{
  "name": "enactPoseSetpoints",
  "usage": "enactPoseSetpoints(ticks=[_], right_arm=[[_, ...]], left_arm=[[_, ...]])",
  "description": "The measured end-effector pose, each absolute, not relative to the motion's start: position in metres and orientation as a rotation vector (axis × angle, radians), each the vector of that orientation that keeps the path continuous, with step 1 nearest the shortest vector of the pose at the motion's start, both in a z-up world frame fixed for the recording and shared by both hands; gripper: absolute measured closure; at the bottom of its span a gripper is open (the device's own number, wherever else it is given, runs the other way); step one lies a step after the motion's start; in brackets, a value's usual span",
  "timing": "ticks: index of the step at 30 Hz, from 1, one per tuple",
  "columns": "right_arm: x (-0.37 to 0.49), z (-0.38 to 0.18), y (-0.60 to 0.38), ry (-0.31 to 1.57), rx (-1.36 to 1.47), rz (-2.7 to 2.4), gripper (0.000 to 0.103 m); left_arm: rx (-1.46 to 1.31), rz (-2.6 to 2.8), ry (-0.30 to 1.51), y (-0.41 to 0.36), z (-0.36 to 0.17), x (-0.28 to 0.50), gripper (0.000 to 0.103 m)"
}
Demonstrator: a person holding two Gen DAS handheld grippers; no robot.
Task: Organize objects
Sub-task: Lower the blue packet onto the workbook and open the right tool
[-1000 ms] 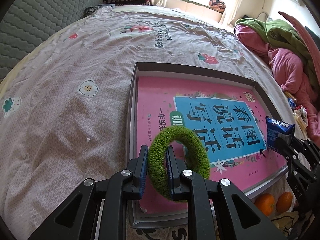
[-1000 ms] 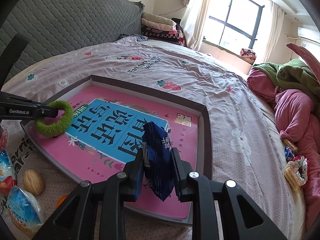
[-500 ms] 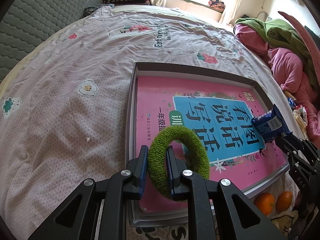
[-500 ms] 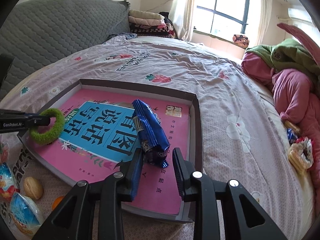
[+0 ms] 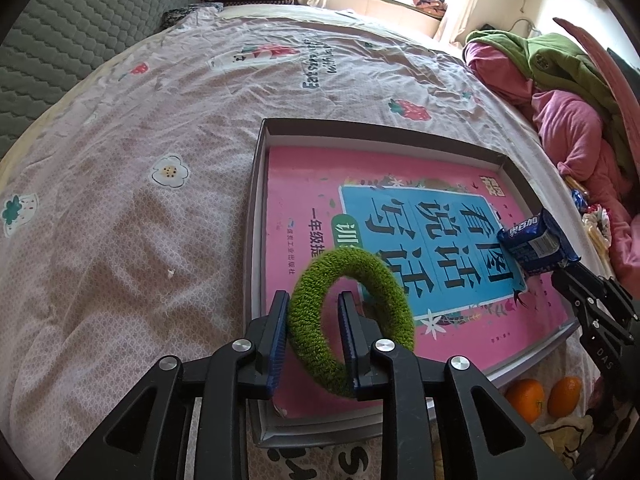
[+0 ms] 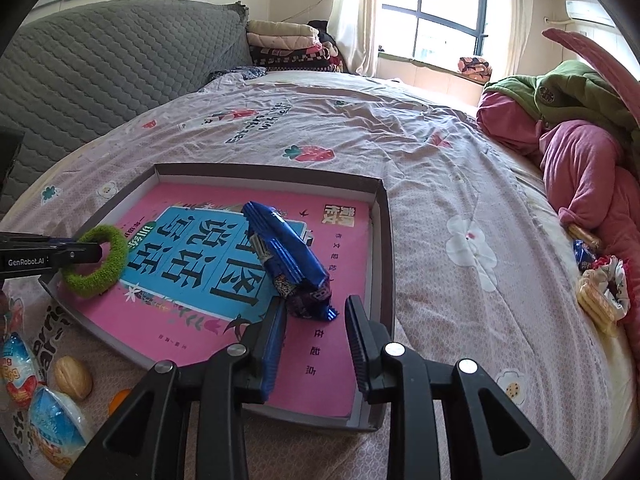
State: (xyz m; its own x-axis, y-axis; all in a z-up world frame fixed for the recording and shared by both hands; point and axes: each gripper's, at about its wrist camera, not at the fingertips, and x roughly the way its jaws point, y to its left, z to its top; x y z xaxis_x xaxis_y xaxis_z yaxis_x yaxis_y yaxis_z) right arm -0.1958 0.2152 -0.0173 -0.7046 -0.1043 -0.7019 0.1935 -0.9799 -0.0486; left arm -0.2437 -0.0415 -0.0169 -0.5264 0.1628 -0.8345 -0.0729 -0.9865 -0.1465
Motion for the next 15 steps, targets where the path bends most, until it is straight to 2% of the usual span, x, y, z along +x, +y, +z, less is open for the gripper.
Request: enactPoseSetpoints(ticks=[15], right_arm=[[-0.186, -0.02, 0.2, 0.213, 1.125, -2.706, 0.073]], left_arm=[[-1.481, 2.616, -0.089, -0.037, -0.017, -0.235, 0.074]])
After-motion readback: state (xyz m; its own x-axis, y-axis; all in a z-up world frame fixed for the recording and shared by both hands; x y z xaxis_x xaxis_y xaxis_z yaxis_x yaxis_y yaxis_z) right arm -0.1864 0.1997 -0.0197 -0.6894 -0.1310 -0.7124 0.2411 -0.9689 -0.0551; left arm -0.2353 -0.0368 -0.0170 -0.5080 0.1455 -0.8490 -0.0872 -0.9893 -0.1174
